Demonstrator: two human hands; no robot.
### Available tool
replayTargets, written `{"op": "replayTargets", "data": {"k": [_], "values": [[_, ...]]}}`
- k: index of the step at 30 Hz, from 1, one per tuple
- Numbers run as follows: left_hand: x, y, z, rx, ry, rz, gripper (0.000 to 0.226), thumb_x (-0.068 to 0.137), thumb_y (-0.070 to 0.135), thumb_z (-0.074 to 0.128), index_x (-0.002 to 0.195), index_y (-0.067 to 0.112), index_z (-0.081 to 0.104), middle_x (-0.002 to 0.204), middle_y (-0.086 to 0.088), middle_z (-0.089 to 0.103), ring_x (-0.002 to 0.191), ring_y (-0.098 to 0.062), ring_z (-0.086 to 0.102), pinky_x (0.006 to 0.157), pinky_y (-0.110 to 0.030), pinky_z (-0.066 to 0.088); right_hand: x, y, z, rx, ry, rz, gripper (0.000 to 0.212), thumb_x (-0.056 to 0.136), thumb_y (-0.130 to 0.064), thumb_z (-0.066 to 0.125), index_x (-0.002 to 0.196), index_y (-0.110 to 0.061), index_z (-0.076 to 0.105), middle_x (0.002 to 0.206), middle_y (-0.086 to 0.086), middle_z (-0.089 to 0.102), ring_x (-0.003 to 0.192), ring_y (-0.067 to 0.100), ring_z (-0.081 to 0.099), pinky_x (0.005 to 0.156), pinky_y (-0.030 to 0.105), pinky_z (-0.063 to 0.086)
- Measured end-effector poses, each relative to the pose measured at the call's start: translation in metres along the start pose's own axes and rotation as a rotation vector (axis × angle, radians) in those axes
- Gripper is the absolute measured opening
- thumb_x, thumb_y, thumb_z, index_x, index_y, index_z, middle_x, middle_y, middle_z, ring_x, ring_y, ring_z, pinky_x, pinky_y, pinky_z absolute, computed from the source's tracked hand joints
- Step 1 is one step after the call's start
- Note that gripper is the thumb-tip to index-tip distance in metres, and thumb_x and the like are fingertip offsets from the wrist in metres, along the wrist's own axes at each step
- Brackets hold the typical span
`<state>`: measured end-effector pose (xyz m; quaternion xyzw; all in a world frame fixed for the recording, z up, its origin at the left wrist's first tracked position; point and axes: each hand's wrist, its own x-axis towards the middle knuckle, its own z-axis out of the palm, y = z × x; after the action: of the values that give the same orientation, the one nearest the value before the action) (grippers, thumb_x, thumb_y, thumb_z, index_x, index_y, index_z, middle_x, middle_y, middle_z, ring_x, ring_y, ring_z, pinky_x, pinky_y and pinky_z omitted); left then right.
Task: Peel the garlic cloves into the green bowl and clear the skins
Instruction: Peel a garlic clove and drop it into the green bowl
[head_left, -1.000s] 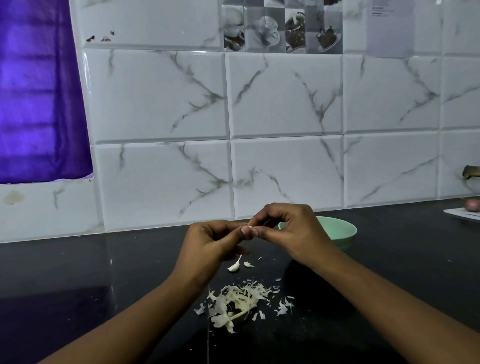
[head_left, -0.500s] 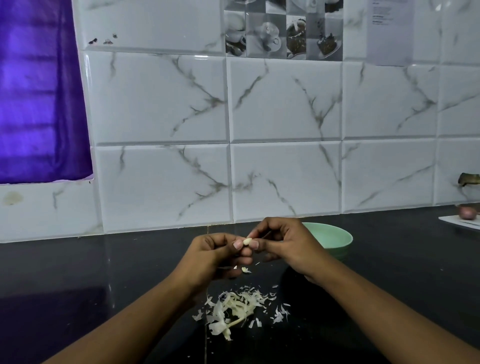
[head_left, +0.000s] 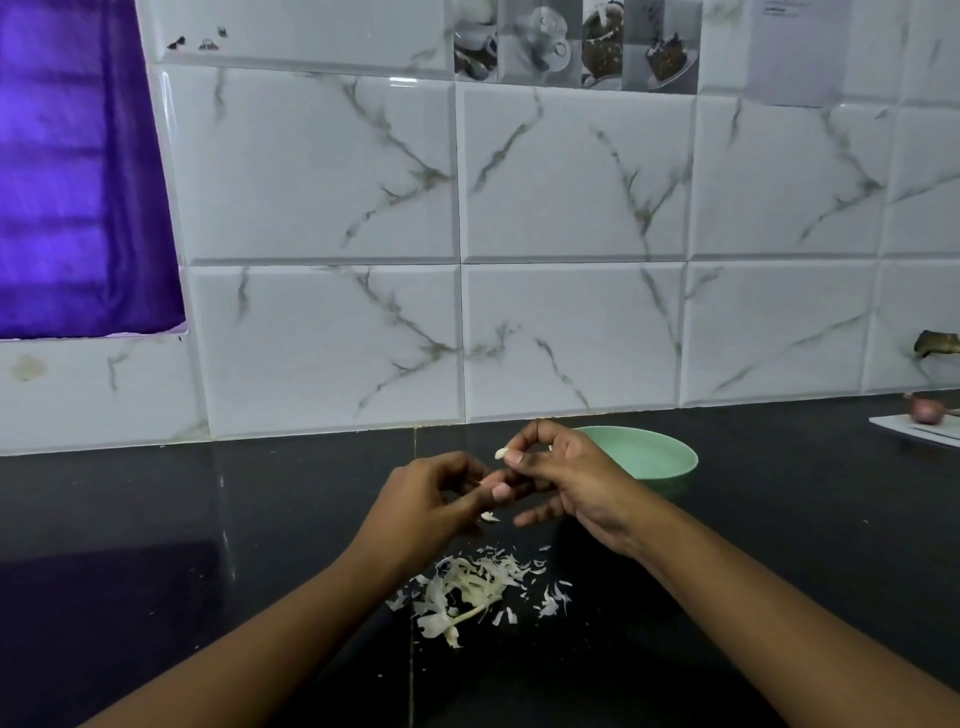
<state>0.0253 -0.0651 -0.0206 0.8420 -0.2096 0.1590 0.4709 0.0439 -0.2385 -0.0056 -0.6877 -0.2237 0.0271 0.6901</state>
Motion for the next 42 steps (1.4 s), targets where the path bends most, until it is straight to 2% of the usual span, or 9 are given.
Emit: {"op": "replayTargets", "data": {"k": [9, 17, 21, 23, 25, 29, 32, 35, 42], "values": [[0.0, -0.005, -0.004, 0.236, 0.214, 0.22, 0.015, 0.08, 0.021, 0.076, 0.093, 0.028, 0.077, 0.063, 0.019, 0.069, 0.061, 0.005, 0.067, 0.062, -0.013, 0.051, 0.001, -0.006, -0.005, 0.018, 0.115, 0.002, 0.01, 0.093, -0.015, 0.057, 0.088, -0.014, 0.049, 0.083, 0.012, 0.074, 0.069, 0.019, 0.07, 0.052, 0.027, 0.055], [0.002, -0.001, -0.011, 0.354, 0.251, 0.126, 0.041, 0.067, 0.063, 0.066, 0.052, 0.025, 0.062, 0.05, 0.014, 0.064, 0.049, -0.003, 0.06, 0.053, -0.028, 0.049, 0.002, -0.008, -0.011, -0.059, 0.066, -0.005, 0.01, 0.091, -0.017, 0.061, 0.088, -0.013, 0.053, 0.09, 0.012, 0.074, 0.074, 0.018, 0.068, 0.059, 0.03, 0.054], [0.01, -0.005, -0.016, 0.236, 0.076, -0.009, 0.01, 0.091, 0.033, 0.061, 0.097, 0.033, 0.069, 0.071, 0.013, 0.072, 0.065, -0.001, 0.068, 0.069, -0.03, 0.055, 0.002, -0.01, -0.015, -0.187, 0.091, -0.072, 0.009, 0.089, -0.012, 0.063, 0.083, -0.013, 0.056, 0.085, 0.007, 0.073, 0.069, 0.015, 0.067, 0.059, 0.029, 0.053], [0.011, -0.009, -0.017, 0.191, -0.005, -0.048, 0.028, 0.089, 0.018, 0.065, 0.113, 0.033, 0.064, 0.089, 0.011, 0.074, 0.079, -0.001, 0.069, 0.073, -0.025, 0.055, 0.002, -0.012, -0.018, -0.26, 0.125, -0.098, 0.01, 0.087, -0.011, 0.065, 0.081, -0.013, 0.058, 0.085, 0.008, 0.072, 0.068, 0.014, 0.066, 0.059, 0.03, 0.053], [0.01, -0.003, -0.02, 0.168, 0.041, -0.084, 0.003, 0.083, 0.025, 0.073, 0.086, 0.026, 0.072, 0.074, -0.001, 0.074, 0.067, -0.009, 0.07, 0.072, -0.026, 0.056, 0.002, -0.013, -0.022, -0.315, 0.142, -0.102, 0.009, 0.086, -0.011, 0.066, 0.081, -0.013, 0.058, 0.085, 0.009, 0.069, 0.068, 0.015, 0.065, 0.059, 0.03, 0.053], [0.013, 0.004, -0.024, 0.166, 0.188, -0.087, 0.041, 0.081, 0.048, 0.067, 0.057, 0.014, 0.064, 0.053, -0.013, 0.065, 0.046, -0.017, 0.062, 0.06, -0.025, 0.051, 0.001, -0.012, -0.026, -0.349, 0.098, -0.08, 0.008, 0.085, -0.011, 0.069, 0.082, -0.011, 0.061, 0.081, 0.005, 0.063, 0.07, 0.012, 0.065, 0.061, 0.029, 0.055], [0.022, 0.006, -0.021, 0.063, 0.12, -0.091, 0.009, 0.091, 0.027, 0.062, 0.096, 0.031, 0.068, 0.099, 0.0, 0.074, 0.087, -0.012, 0.069, 0.082, -0.036, 0.053, 0.0, -0.014, -0.026, -0.22, 0.032, -0.044, 0.007, 0.085, -0.007, 0.067, 0.084, -0.009, 0.06, 0.074, 0.004, 0.067, 0.066, 0.01, 0.065, 0.061, 0.025, 0.054], [0.039, 0.012, -0.014, 0.059, 0.007, -0.19, 0.057, 0.089, 0.021, 0.065, 0.14, 0.03, 0.042, 0.142, 0.002, 0.047, 0.125, -0.016, 0.05, 0.096, -0.04, 0.048, -0.001, -0.017, -0.028, -0.143, 0.005, 0.0, 0.006, 0.089, -0.007, 0.062, 0.084, -0.008, 0.058, 0.062, 0.002, 0.069, 0.06, 0.012, 0.066, 0.065, 0.026, 0.053], [0.082, 0.048, 0.029, -0.184, -0.128, -0.502, 0.035, 0.094, 0.031, 0.056, 0.126, 0.017, 0.049, 0.133, -0.005, 0.048, 0.075, -0.022, 0.067, 0.067, -0.035, 0.052, 0.001, -0.02, -0.05, -0.083, 0.103, -0.027, 0.006, 0.085, -0.011, 0.067, 0.08, -0.012, 0.064, 0.087, 0.003, 0.069, 0.081, 0.009, 0.065, 0.066, 0.029, 0.057]]}}
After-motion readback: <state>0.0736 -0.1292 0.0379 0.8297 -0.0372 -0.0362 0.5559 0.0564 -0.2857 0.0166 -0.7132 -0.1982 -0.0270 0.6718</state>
